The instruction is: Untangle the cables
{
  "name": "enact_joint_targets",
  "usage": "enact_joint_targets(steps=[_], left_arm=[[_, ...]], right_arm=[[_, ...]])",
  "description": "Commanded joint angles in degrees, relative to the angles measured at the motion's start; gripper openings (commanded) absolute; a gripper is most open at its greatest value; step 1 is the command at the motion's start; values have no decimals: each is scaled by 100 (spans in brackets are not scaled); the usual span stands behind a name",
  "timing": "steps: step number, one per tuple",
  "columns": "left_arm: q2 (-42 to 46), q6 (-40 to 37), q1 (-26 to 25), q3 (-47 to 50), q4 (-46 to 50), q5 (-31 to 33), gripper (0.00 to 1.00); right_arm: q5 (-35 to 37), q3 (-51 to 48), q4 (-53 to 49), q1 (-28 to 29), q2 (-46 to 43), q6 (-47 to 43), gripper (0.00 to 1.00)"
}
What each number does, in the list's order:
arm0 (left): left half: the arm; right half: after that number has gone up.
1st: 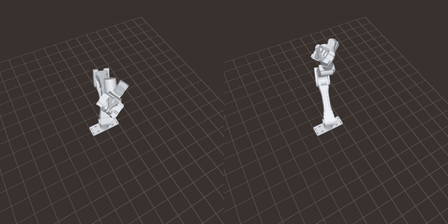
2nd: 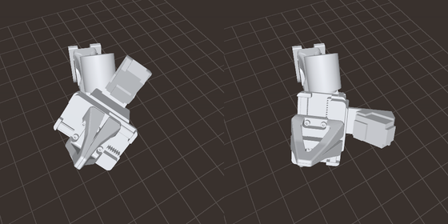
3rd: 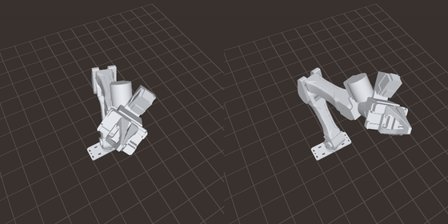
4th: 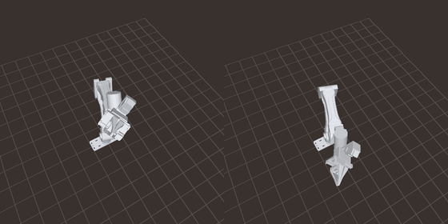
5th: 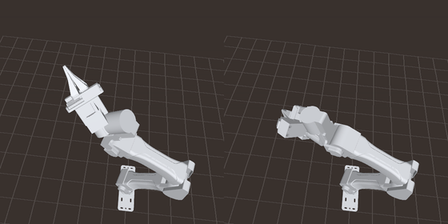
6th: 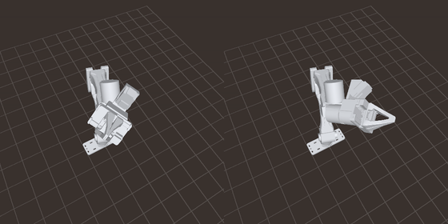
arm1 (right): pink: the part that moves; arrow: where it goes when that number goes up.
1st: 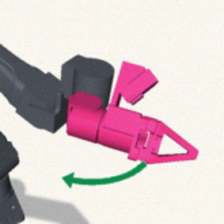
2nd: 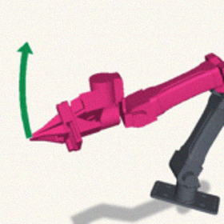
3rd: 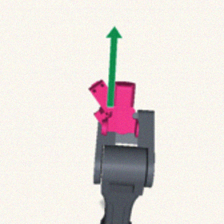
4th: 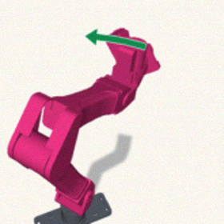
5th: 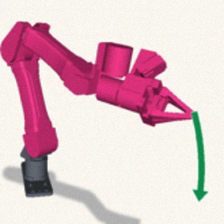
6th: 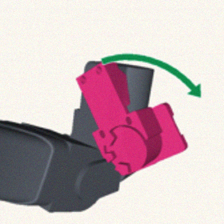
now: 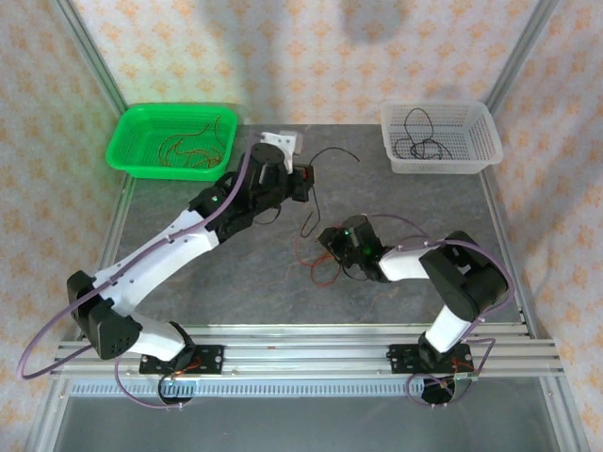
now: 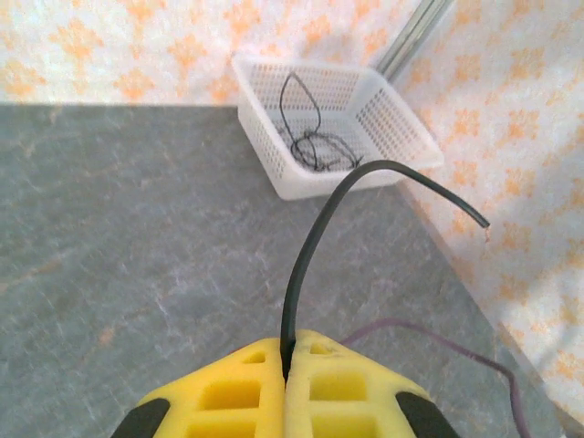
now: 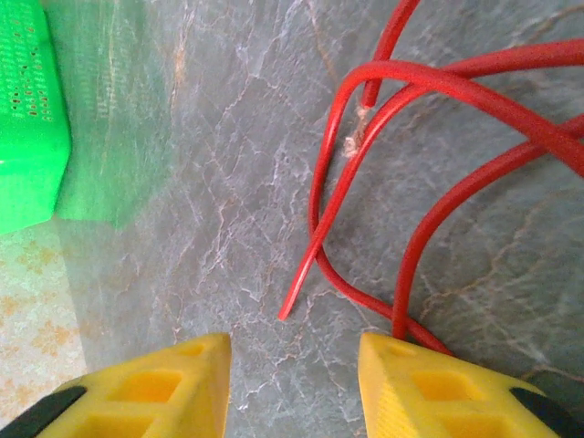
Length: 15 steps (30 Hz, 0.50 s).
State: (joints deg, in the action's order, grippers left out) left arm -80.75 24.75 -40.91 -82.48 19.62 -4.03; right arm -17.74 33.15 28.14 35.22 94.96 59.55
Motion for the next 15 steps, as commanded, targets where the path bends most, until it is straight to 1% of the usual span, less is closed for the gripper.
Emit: enact_joint_targets(steps=[1, 8, 15], left_arm=[[198, -258, -49, -398, 499, 379, 0], [434, -449, -49, -867, 686, 623, 0], [481, -692, -49, -1338, 923, 967, 0]], right_arm=[[505, -263, -489, -7, -4, -90, 41], [639, -345, -547, -7, 5, -93, 41], [831, -368, -715, -7, 32, -123, 41]])
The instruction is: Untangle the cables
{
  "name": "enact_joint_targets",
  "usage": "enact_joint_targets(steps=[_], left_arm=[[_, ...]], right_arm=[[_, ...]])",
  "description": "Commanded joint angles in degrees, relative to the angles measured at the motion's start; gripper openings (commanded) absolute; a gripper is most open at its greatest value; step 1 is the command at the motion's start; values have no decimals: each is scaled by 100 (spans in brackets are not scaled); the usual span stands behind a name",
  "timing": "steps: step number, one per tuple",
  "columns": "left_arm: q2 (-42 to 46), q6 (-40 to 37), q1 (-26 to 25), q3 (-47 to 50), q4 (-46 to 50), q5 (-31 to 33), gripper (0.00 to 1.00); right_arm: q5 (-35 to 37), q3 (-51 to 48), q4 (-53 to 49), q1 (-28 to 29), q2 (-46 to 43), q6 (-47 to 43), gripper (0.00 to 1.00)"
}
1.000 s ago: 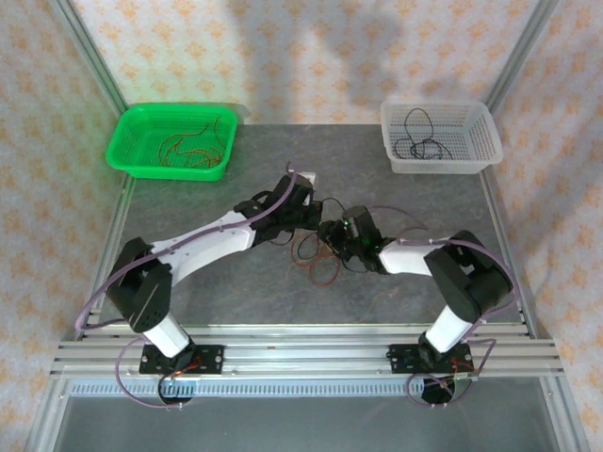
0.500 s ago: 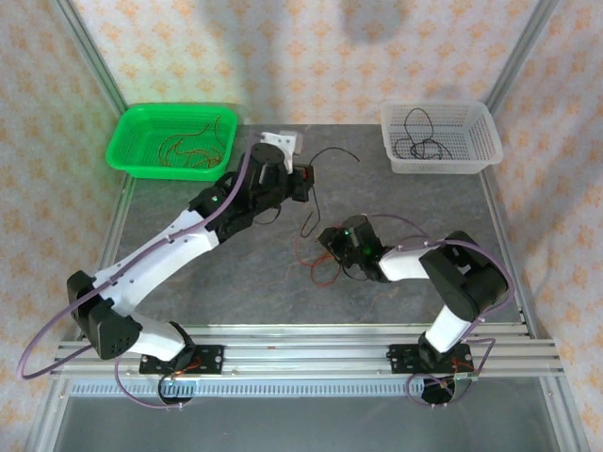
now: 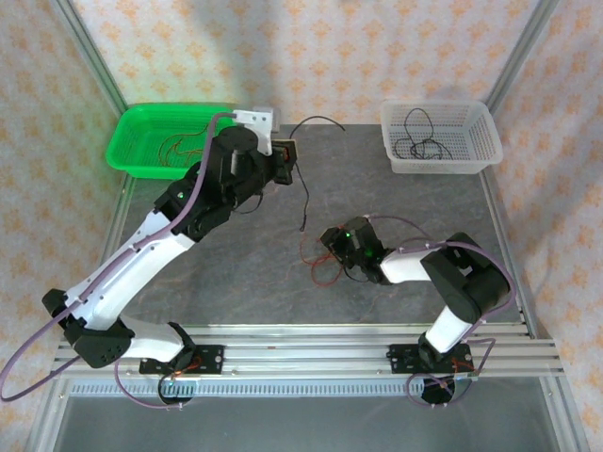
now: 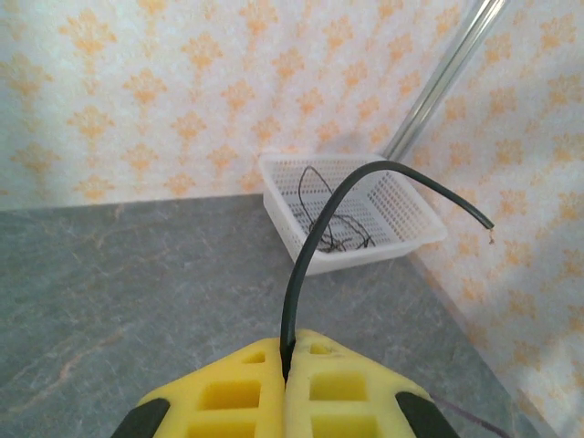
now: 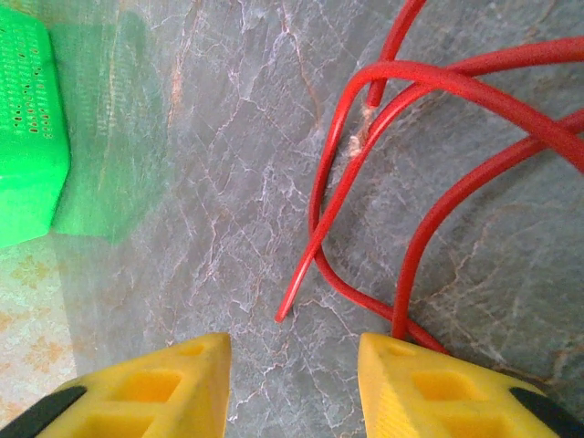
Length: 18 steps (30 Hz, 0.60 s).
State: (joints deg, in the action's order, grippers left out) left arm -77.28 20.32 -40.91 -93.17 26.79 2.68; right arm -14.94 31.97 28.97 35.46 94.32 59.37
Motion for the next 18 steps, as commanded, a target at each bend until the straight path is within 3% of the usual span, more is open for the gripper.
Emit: enact_joint_targets(steps=[1, 18], left_arm=[[131, -285, -49, -331, 223, 335, 0], [81, -746, -49, -1263, 592, 846, 0]], right_arm=[[582, -248, -831, -39, 88, -110, 41], [743, -347, -850, -119, 165, -110, 41]])
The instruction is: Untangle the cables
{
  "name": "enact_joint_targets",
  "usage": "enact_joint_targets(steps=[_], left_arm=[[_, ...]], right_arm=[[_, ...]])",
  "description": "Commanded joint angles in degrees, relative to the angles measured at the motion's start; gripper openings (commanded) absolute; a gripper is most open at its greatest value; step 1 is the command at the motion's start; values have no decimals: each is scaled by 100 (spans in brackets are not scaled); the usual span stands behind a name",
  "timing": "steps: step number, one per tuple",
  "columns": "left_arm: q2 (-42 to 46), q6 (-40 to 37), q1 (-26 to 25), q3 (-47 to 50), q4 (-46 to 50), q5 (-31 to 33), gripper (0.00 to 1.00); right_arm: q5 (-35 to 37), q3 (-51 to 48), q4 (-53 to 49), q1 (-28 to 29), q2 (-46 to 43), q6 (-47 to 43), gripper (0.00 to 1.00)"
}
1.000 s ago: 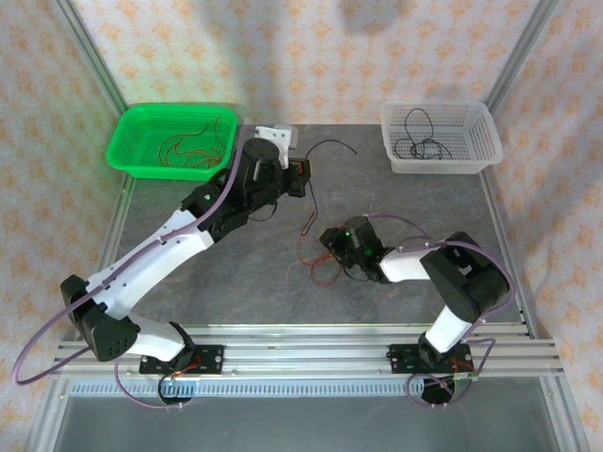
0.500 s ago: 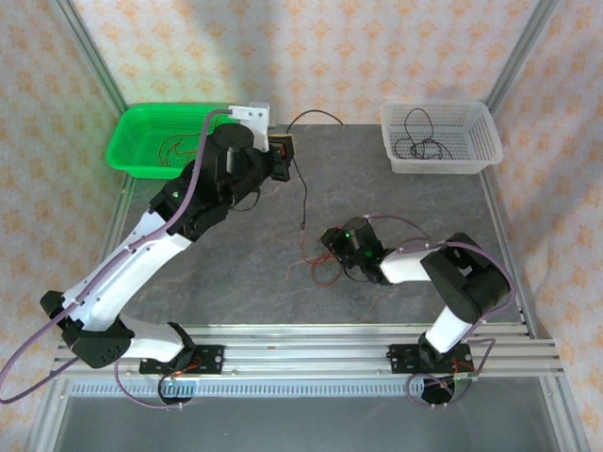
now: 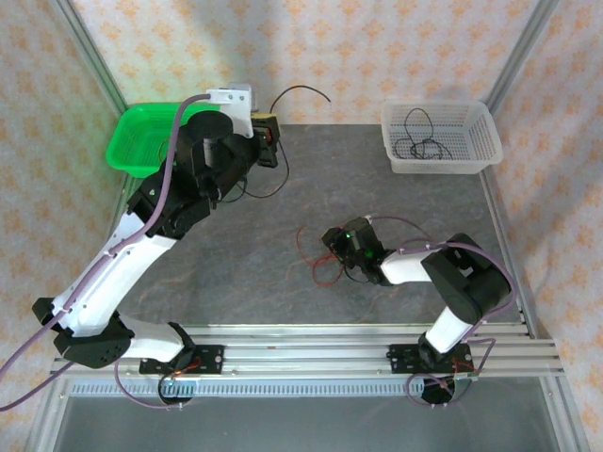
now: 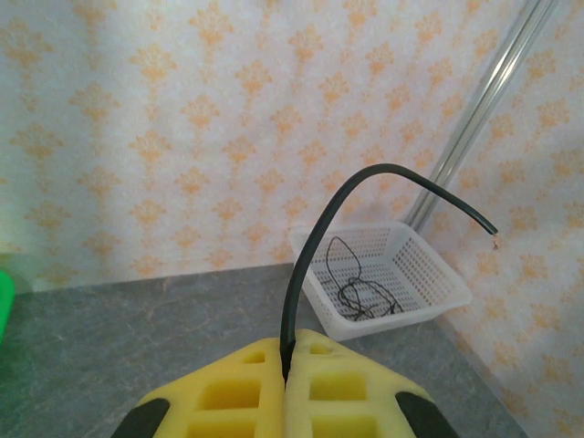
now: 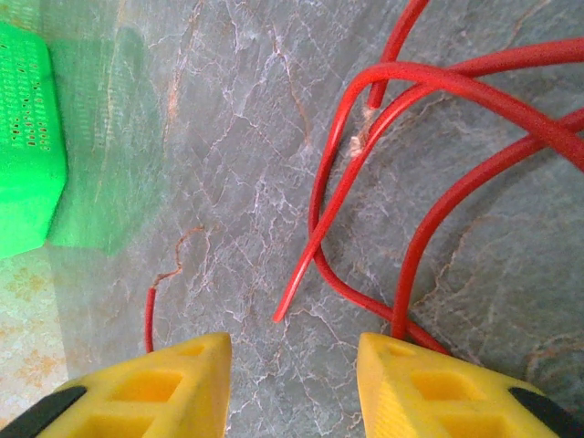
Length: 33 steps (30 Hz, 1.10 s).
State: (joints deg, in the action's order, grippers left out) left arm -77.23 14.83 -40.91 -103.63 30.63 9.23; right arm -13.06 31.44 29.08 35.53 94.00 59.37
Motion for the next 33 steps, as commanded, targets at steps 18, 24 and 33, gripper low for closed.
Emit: enact_joint_targets(steps=[18, 24, 33], left_arm=[[29, 551, -6, 1503, -751, -250, 0], [-311, 839, -6, 1640, -1003, -858, 0], [-530, 977, -31, 1653, -1086, -1252, 0]], right_arm=[[418, 383, -2052, 89, -3042, -3587, 56], [-460, 925, -2416, 361, -3581, -5060, 66], [-632, 1886, -2487, 692, -3104, -6196, 76]])
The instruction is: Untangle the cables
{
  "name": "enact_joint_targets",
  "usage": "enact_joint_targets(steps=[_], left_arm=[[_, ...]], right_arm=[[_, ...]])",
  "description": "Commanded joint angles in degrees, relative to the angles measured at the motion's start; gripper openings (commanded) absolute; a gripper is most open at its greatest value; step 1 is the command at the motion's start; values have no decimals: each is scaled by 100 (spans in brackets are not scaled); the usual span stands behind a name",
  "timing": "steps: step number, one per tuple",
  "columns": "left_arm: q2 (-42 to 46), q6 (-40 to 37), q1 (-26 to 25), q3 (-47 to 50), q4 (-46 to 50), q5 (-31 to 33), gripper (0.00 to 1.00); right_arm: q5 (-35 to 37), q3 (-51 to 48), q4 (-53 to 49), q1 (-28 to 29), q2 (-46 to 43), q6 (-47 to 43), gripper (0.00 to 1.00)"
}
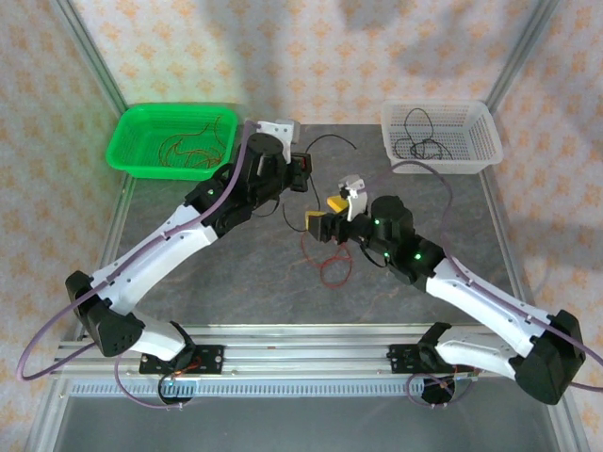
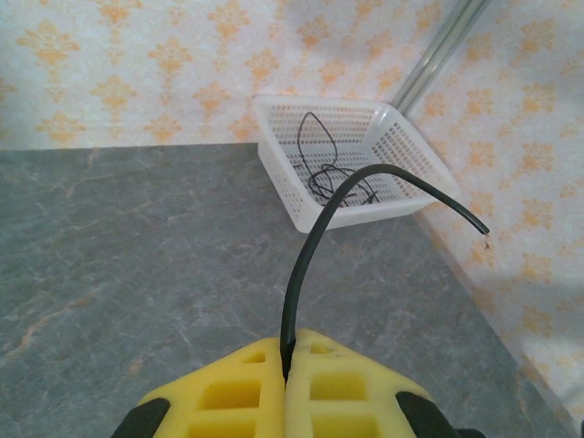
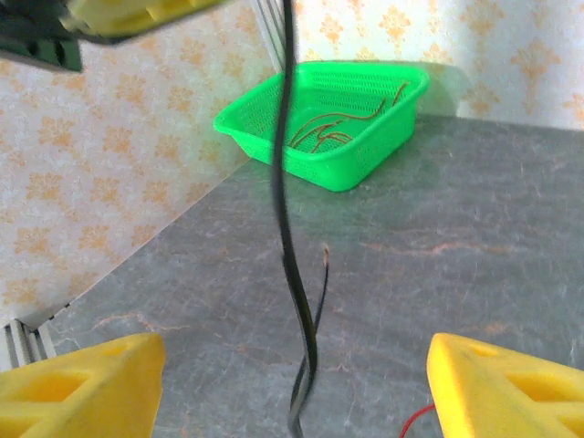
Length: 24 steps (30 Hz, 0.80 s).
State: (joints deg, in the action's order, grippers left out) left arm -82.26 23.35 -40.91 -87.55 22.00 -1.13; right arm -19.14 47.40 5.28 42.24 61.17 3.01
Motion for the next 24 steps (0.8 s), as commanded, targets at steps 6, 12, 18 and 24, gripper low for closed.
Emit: enact_joint_targets(steps=[6, 12, 18, 24], left_arm=[[-34, 152, -58, 62, -209, -298, 0], [-53, 134, -75, 54, -128, -253, 0], [-80, 123, -77, 36, -104, -230, 0], [-106, 126, -84, 27, -99, -196, 0]], right_arm=[[516, 667, 63, 21, 573, -576, 74], [876, 788, 280, 21, 589, -482, 67], [1078, 932, 204, 21, 606, -476, 44], [1102, 1076, 109, 21, 616, -375, 0]])
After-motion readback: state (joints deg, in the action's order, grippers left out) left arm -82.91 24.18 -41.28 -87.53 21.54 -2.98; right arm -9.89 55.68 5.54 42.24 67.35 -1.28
